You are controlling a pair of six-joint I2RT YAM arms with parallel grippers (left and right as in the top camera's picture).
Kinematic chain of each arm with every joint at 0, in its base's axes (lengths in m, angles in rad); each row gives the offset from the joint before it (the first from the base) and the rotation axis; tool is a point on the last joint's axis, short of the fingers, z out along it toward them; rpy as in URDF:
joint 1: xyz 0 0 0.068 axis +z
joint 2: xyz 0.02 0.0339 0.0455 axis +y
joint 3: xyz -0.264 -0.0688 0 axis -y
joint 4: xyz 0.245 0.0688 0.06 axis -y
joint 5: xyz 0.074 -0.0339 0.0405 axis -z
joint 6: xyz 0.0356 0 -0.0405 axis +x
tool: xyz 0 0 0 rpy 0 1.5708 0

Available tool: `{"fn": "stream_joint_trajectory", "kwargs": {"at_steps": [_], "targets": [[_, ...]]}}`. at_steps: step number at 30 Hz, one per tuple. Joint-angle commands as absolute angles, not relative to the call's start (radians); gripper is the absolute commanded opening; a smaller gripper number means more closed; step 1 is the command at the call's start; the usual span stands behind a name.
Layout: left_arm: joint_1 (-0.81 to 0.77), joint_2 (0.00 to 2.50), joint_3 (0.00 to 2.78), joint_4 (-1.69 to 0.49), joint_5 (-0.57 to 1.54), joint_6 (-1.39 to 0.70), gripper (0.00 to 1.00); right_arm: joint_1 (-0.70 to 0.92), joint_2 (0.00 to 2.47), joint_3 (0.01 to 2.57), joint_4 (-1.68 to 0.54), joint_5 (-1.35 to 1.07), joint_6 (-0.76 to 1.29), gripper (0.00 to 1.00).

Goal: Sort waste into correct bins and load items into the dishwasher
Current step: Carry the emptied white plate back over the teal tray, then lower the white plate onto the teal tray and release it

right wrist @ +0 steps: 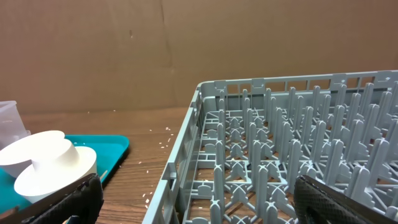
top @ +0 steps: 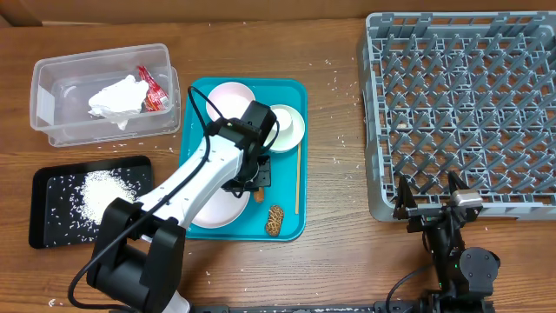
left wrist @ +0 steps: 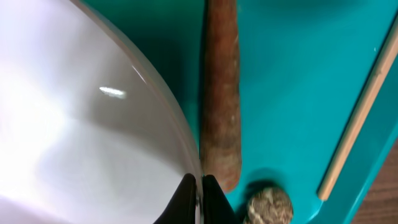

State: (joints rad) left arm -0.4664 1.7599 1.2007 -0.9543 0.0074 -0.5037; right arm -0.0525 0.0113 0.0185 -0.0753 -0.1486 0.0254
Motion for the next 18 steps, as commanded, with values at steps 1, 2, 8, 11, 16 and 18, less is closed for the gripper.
{"fn": "stream_joint_trajectory", "kwargs": {"at_steps": [1,2,8,11,16,18], "targets": [[-0.472,1.754,1.177,-0.917,-0.026,-0.517,0.04,-0.059,0.01,0.008,-0.071,-0.14,0.022,1.0],[-0.472,1.758,1.177,-0.91,-0.026,-0.517,0.05,-0.058,0.01,0.008,-0.071,-0.14,0.022,1.0],[-0.472,1.8,1.174,-0.9,-0.033,-0.517,0.05,-0.059,0.01,0.008,-0.071,-0.14,0.022,1.0],[-0.472,1.839,1.174,-0.899,-0.033,-0.517,0.05,-0.058,0.01,0.008,-0.071,-0.14,0.022,1.0],[-0.472,1.904,1.174,-0.891,-0.012,-0.52,0.04,-0.058,0.01,0.008,-0.071,-0.14,0.022,1.0],[-0.472,1.909,1.174,-0.883,0.02,-0.519,0.04,-0.059,0.01,0.008,-0.071,-0.14,0.022,1.0]]}}
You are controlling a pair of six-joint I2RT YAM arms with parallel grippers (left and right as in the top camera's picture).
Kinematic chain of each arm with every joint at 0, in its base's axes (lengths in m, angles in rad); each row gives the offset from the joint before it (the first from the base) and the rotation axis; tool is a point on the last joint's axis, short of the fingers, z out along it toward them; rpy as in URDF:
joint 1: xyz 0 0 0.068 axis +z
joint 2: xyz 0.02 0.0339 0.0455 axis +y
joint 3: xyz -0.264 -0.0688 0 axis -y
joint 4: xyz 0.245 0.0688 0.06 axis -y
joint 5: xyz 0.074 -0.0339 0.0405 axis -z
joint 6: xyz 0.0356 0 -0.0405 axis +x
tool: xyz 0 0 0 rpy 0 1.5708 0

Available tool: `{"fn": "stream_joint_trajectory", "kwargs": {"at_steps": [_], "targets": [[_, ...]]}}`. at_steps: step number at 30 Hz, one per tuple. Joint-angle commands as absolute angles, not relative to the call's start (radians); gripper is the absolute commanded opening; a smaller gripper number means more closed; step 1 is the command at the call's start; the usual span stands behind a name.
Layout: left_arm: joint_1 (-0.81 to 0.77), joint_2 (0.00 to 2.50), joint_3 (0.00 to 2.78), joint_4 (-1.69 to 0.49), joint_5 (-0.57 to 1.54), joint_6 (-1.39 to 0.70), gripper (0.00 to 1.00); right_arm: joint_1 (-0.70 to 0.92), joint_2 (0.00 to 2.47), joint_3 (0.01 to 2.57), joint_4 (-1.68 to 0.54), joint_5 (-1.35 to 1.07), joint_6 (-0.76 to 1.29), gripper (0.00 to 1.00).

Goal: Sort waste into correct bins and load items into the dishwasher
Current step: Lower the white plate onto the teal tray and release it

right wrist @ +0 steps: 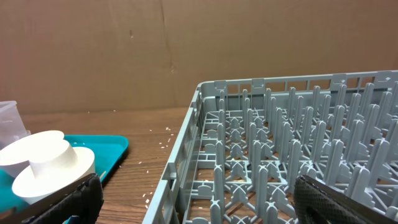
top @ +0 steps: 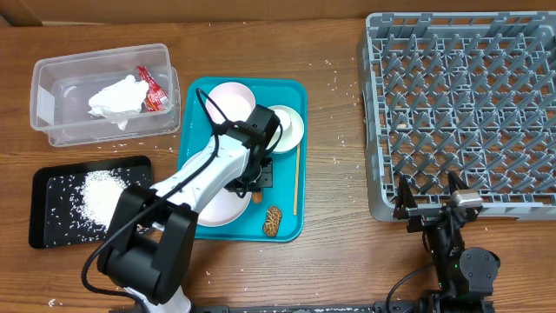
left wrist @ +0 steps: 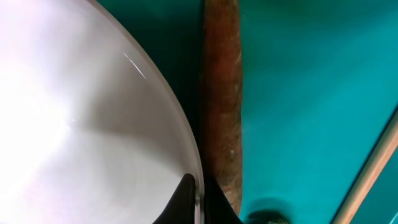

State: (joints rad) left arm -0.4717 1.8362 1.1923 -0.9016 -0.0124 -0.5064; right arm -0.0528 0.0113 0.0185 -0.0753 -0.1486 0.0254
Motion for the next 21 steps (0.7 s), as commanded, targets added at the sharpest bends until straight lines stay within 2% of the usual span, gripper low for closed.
{"fn": "stream_joint_trajectory", "kwargs": {"at_steps": [1,7,12,17,21], "targets": [[-0.472,1.909,1.174,-0.878,0.036,-0.518,0.04,-0.059,0.01,0.008,-0.071,-0.14,0.022,1.0],[-0.472,1.909,1.176,-0.866,0.124,-0.471,0.07,-0.059,0.01,0.008,-0.071,-0.14,0.022,1.0],[-0.472,1.909,1.183,-0.879,0.124,-0.471,0.08,-0.059,0.01,0.008,-0.071,-0.14,0.022,1.0],[-0.472,1.909,1.232,-0.91,0.126,-0.429,0.04,-0.058,0.01,0.008,-0.071,-0.14,0.022,1.0],[-0.471,1.909,1.311,-1.005,0.047,-0.443,0.04,-0.058,0.01,0.008,-0.071,-0.14,0.022,1.0]]}}
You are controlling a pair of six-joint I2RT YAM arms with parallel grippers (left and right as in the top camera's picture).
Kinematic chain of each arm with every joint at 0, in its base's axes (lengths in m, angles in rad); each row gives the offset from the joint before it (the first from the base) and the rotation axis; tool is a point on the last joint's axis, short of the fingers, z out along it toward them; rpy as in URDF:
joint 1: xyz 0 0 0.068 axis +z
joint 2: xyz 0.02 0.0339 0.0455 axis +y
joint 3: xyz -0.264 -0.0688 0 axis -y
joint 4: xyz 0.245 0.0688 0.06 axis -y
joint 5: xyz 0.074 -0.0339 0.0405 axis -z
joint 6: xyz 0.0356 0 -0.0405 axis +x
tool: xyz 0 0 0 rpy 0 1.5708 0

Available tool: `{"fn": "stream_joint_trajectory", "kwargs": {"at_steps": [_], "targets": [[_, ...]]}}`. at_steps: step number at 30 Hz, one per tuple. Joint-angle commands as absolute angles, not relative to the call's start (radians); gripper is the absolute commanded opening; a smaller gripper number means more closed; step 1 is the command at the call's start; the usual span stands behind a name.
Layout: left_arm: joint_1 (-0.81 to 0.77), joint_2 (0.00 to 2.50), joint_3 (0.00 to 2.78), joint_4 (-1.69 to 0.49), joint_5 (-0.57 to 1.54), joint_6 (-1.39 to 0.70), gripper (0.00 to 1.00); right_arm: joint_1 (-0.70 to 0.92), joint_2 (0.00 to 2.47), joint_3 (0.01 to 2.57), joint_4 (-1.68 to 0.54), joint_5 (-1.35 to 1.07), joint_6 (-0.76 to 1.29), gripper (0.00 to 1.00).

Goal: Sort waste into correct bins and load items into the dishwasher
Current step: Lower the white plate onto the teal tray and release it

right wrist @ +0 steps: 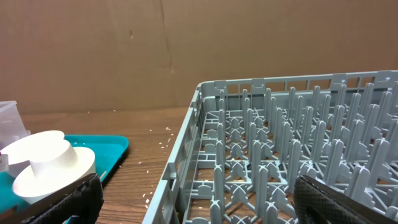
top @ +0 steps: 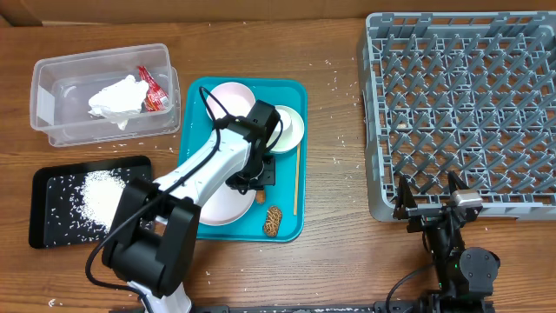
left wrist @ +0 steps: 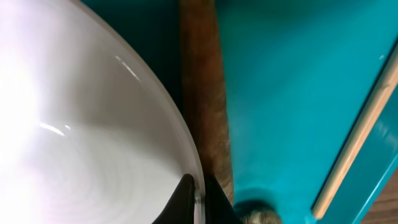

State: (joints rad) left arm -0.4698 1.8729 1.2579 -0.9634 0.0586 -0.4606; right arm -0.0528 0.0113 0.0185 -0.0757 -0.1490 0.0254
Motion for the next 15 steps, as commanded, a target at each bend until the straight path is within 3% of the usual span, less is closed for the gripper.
{"fn": "stream_joint_trajectory", "kwargs": {"at_steps": [1,6,15], "targets": [[-0.47,1.909,1.332,-1.031,0.018,-0.456,0.04,-0.059,0.01,0.008,-0.071,-0.14,0.022,1.0],[-0.47,1.909,1.421,-1.124,-0.133,-0.522,0.04,-0.059,0.01,0.008,-0.071,-0.14,0.022,1.0],[-0.467,1.909,1.365,-1.073,-0.129,-0.559,0.04,-0.059,0.01,0.008,-0.071,-0.14,0.022,1.0]]}}
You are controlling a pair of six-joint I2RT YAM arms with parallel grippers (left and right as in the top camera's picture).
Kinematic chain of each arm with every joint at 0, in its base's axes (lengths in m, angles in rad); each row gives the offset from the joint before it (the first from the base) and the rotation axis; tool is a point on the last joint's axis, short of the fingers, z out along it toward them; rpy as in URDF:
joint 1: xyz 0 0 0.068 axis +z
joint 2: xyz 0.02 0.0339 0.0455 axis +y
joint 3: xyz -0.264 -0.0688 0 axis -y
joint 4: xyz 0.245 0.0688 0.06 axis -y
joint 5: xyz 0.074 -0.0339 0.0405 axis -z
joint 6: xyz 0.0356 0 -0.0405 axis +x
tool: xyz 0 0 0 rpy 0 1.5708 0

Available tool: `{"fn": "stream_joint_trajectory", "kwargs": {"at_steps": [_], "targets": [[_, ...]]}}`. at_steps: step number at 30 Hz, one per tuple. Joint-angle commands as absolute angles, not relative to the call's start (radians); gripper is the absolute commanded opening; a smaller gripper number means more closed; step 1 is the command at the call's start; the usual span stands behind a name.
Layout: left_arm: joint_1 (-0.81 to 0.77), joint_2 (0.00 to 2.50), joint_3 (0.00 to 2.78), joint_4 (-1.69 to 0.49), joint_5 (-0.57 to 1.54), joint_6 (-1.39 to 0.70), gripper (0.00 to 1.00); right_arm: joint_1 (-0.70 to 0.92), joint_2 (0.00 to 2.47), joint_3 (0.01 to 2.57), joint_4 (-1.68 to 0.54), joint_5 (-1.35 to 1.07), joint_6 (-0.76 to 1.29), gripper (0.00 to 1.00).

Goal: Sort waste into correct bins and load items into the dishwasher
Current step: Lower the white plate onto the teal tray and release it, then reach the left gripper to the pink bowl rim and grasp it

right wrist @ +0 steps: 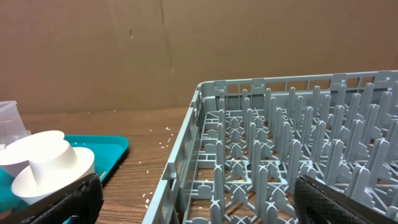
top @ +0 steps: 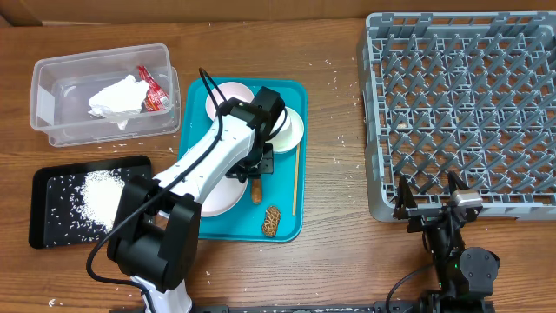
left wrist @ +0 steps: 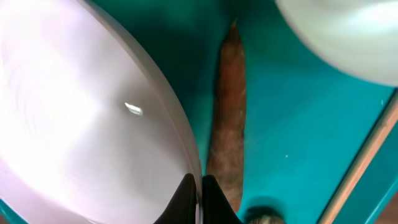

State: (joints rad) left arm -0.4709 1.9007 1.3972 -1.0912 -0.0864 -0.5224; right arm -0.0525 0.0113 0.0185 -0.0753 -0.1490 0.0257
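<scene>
My left gripper (left wrist: 199, 190) is shut on the right rim of a white plate (left wrist: 81, 112), which lies on the teal tray (top: 195, 96) and looks raised at that edge. A brown stick of food (left wrist: 229, 124) lies right beside the rim. On the tray too are a pink bowl (top: 228, 94), a white bowl (top: 293, 129), a wooden chopstick (top: 294, 178) and a brown nut-like lump (top: 273, 220). The grey dish rack (top: 465, 104) fills the right. My right gripper (top: 430, 202) rests open at the rack's near-left corner.
A clear bin (top: 102, 94) holding white paper and a red wrapper stands at the far left. A black tray (top: 87, 198) with rice lies in front of it. Rice grains are scattered over the wooden table. A cardboard wall closes the back.
The left gripper, still shut on the plate's rim, has moved up and a little toward the far side. The food stick's whole length and the white bowl now show below it.
At every earlier moment my left gripper was shut on the white plate's right rim, low over the tray beside the brown food stick, shifting only slightly. Now it holds the rim higher. The right arm has stayed open by the rack.
</scene>
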Motion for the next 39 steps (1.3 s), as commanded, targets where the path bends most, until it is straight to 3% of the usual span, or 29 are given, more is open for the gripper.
{"fn": "stream_joint_trajectory", "kwargs": {"at_steps": [1,8,11,15,39], "targets": [[-0.467,1.909,1.354,-1.061,-0.125,-0.559,0.04,-0.059,0.01,0.008,-0.071,-0.14,0.022,1.0],[-0.467,1.909,1.3,-1.012,-0.077,-0.558,0.06,-0.058,0.01,0.008,-0.07,-0.14,0.022,1.0],[-0.467,1.909,1.289,-1.011,-0.077,-0.558,0.24,-0.059,0.01,0.008,-0.071,-0.14,0.022,1.0],[-0.467,1.909,1.289,-1.013,-0.076,-0.558,0.35,-0.059,0.01,0.008,-0.071,-0.14,0.022,1.0],[-0.551,1.909,1.29,-0.965,0.027,-0.546,0.32,-0.059,0.01,0.008,-0.071,-0.14,0.022,1.0]]}}
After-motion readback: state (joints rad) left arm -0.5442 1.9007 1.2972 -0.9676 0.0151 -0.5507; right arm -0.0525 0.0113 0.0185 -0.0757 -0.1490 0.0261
